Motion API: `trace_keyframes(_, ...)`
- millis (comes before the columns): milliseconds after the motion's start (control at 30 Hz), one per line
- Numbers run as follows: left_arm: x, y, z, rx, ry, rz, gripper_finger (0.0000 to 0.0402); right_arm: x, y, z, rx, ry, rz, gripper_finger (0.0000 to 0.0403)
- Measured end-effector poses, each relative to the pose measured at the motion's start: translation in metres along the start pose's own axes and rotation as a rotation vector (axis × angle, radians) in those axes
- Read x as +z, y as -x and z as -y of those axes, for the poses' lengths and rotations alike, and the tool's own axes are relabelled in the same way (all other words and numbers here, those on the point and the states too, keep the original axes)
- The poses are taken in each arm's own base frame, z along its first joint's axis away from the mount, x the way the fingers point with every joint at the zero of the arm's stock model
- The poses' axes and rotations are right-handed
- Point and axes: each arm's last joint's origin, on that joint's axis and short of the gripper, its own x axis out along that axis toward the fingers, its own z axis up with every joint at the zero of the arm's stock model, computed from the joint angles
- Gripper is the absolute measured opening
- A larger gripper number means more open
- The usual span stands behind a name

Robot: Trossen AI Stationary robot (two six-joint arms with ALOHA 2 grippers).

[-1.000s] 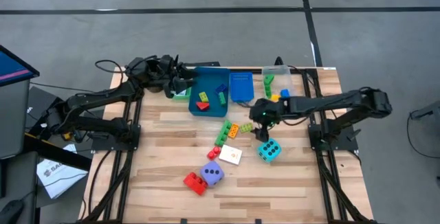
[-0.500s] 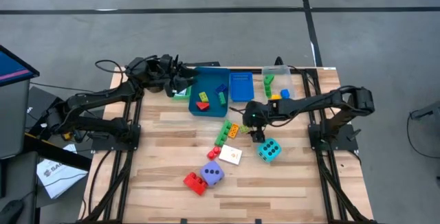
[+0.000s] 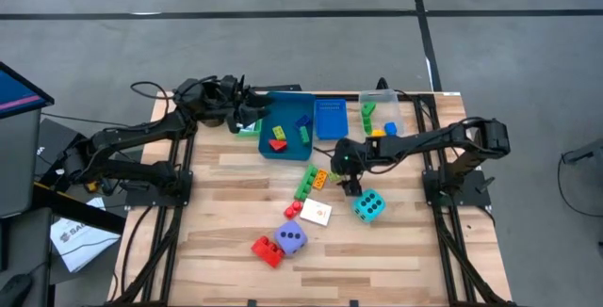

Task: Pick & Place Toys
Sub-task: Put the small light green game piece into the dark blue bin

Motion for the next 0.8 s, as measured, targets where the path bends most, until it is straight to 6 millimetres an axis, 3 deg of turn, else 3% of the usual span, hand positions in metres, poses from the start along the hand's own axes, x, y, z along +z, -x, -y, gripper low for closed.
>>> trace_keyframes(567, 0.0, 0.0, 0.0, 0.0, 0.003, -0.006, 0.0301, -0.006, 0.002, 0.024, 0.067, -0.066, 0.01, 0.0303)
trace_keyframes(800, -0.001, 0.0, 0.0, 0.0, 0.003, -0.006, 0.0301, -0.007, -0.011, 0.026, 0.124, -0.1, 0.018, 0.0292)
